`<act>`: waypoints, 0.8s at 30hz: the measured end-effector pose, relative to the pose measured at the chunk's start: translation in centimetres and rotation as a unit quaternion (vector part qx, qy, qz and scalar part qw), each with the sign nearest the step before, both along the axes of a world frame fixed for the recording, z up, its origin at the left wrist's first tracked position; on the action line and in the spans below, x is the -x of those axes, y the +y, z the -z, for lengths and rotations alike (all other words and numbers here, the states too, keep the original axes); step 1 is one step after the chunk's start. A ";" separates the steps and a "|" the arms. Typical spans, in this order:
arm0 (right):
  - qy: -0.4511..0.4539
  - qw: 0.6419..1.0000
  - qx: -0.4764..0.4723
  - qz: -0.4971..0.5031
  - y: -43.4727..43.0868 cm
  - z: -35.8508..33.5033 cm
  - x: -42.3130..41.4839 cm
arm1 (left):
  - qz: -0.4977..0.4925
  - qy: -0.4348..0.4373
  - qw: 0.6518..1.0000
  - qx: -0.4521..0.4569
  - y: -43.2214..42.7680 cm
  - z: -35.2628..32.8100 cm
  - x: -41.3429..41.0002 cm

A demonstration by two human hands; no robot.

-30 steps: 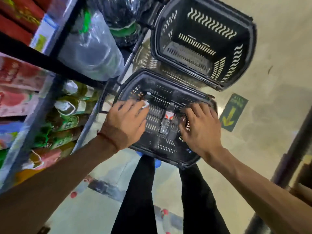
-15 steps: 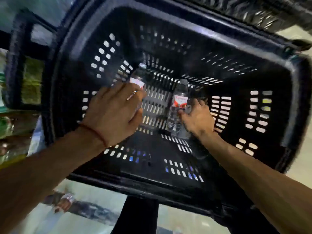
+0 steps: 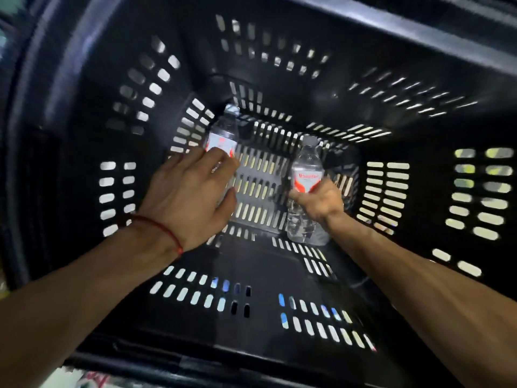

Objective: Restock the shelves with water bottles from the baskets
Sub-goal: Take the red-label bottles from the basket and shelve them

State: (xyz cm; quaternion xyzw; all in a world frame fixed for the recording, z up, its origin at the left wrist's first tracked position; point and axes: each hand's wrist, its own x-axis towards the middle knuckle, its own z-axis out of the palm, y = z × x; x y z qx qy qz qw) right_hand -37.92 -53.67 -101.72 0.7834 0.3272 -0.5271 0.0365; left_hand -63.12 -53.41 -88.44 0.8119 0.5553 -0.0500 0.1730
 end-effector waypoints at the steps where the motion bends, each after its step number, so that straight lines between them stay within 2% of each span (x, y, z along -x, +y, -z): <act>1: 0.010 1.000 -0.003 -0.003 -0.4 -0.6 -0.5 | -0.005 -0.003 1.000 0.003 0.0 -0.3 -0.3; 5: 0.050 0.998 -0.037 -0.025 -1.4 -5.2 -1.8 | -0.071 -0.024 0.997 0.022 0.2 -2.4 -1.3; 8: 0.099 0.994 -0.055 -0.009 -1.3 -9.6 -2.6 | -0.132 -0.034 0.988 0.071 -0.1 -4.0 -2.4; 13: 0.138 0.984 -0.104 -0.035 -0.2 -15.6 -3.6 | -0.308 -0.034 0.926 0.215 -1.2 -1.6 -3.6; 17: 0.133 0.984 -0.107 -0.055 0.8 -17.4 -4.0 | -0.373 -0.007 0.885 0.280 -0.8 3.8 -3.3; 21: 0.166 0.981 -0.089 -0.044 1.8 -15.4 -4.5 | -0.420 -0.018 0.878 0.230 0.3 9.4 -3.1; 24: 0.164 0.980 -0.090 -0.066 2.6 -14.0 -4.8 | -0.466 -0.069 0.863 0.182 1.0 12.2 -3.1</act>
